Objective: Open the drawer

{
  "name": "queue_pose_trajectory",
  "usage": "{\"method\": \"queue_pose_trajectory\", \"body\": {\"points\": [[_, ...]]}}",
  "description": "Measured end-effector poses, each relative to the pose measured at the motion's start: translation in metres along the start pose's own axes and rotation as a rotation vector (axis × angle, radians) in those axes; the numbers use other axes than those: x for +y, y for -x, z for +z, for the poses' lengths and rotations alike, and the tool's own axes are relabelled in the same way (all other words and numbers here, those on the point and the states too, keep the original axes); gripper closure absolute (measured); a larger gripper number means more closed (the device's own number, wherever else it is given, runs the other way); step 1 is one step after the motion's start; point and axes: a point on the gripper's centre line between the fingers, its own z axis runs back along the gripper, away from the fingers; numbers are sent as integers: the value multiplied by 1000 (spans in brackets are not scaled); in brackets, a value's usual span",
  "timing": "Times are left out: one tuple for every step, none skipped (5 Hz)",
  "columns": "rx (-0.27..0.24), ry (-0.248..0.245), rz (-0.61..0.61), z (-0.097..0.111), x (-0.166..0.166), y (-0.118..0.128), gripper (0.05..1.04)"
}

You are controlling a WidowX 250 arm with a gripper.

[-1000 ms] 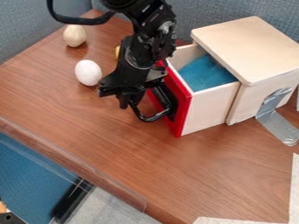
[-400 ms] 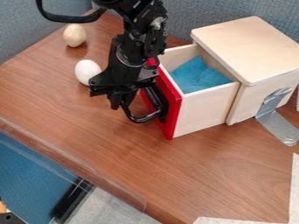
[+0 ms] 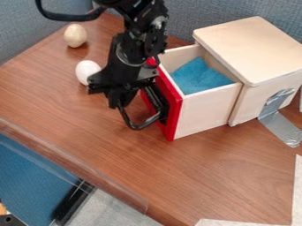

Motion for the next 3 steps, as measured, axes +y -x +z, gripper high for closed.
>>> {"method": "queue_pose_trajectory", "body": {"points": [[-34,79,-80,17,-8,-6,392],[-11,170,-327,44,-14,-10,122],[-24,233,-578,83,-7,-23,81]]}}
